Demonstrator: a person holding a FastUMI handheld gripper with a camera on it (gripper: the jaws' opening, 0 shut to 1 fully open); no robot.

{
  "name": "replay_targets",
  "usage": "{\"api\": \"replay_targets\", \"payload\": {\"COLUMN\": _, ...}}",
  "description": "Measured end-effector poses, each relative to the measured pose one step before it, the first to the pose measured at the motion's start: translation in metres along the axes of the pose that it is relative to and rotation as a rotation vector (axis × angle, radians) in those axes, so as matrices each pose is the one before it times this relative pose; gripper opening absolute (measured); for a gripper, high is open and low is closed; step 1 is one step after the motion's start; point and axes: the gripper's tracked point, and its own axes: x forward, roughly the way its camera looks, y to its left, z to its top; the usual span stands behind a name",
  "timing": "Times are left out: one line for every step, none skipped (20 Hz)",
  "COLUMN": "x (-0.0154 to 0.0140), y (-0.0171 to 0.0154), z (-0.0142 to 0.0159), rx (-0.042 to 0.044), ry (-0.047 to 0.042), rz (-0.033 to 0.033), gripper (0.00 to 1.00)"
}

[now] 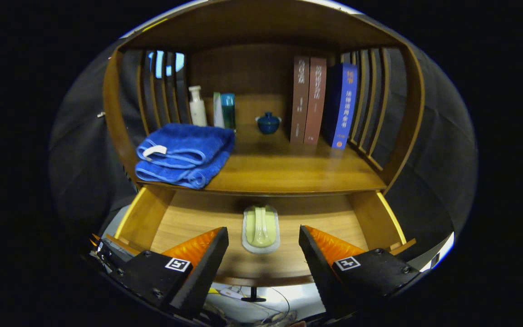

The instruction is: Pull open the drawer, take out the items inside it, and place them on the countertop above the cabinet.

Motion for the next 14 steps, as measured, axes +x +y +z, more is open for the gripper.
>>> {"api": "replay_targets", "payload": {"x": 0.01194, "y": -0.00184, "z": -0.00764, "rx": -0.00138, "ry": 0.05148, "rz": -0.00037, "gripper": 0.99}}
{"api": "replay_targets", "payload": {"x": 0.01281, "y": -0.00305, "z": -0.00658, "rx": 0.00336, "ry": 0.04858, "rz": -0.00852, "gripper": 0.99}}
{"api": "replay_targets", "payload": {"x": 0.01236, "y": -0.00006, "z": -0.00530, "rx": 0.00793, "ry": 0.03248, "rz": -0.00052, "gripper": 0.99}}
{"api": "replay_targets", "payload": {"x": 0.00985, "y": 0.00007, "z": -0.00356, "rx": 0.00372, "ry": 0.02855, "rz": 0.00073, "gripper": 0.99}}
{"api": "replay_targets", "payload": {"x": 0.00849, "y": -0.00066, "z": -0.00336, "rx": -0.00332, "ry": 0.01992, "rz": -0.00271, "gripper": 0.99}}
{"api": "replay_targets", "payload": {"x": 0.00716, "y": 0.00103, "z": -0.00293, "rx": -0.00548, "ry": 0.02092, "rz": 0.00214, "gripper": 0.99}}
{"api": "replay_targets", "payload": {"x": 0.00541, "y": 0.00156, "z": -0.00133, "rx": -0.00487, "ry": 0.01257, "rz": 0.00296, "gripper": 0.99}}
{"api": "replay_targets", "payload": {"x": 0.00655, "y": 0.00243, "z": -0.00092, "rx": -0.00219, "ry": 0.01348, "rz": 0.00346, "gripper": 0.99}}
{"api": "replay_targets", "payload": {"x": 0.00458, "y": -0.00103, "z": 0.00028, "rx": -0.00085, "ry": 0.00657, "rz": -0.00201, "gripper": 0.99}}
{"api": "replay_targets", "payload": {"x": 0.00138, "y": 0.00088, "z": 0.00087, "rx": 0.00307, "ry": 0.00671, "rz": 0.00333, "gripper": 0.98}}
{"api": "replay_targets", "payload": {"x": 0.00458, "y": 0.00126, "z": 0.00096, "rx": 0.00299, "ry": -0.00081, "rz": 0.00608, "gripper": 0.92}}
{"api": "replay_targets", "payload": {"x": 0.00326, "y": 0.00063, "z": 0.00010, "rx": -0.00093, "ry": 0.00365, "rz": -0.00271, "gripper": 0.86}}
{"api": "replay_targets", "payload": {"x": 0.00203, "y": -0.00018, "z": -0.00068, "rx": -0.00156, "ry": 0.01037, "rz": -0.00501, "gripper": 0.80}}
{"api": "replay_targets", "payload": {"x": 0.00711, "y": -0.00080, "z": -0.00123, "rx": 0.00031, "ry": 0.01318, "rz": -0.00543, "gripper": 0.78}}
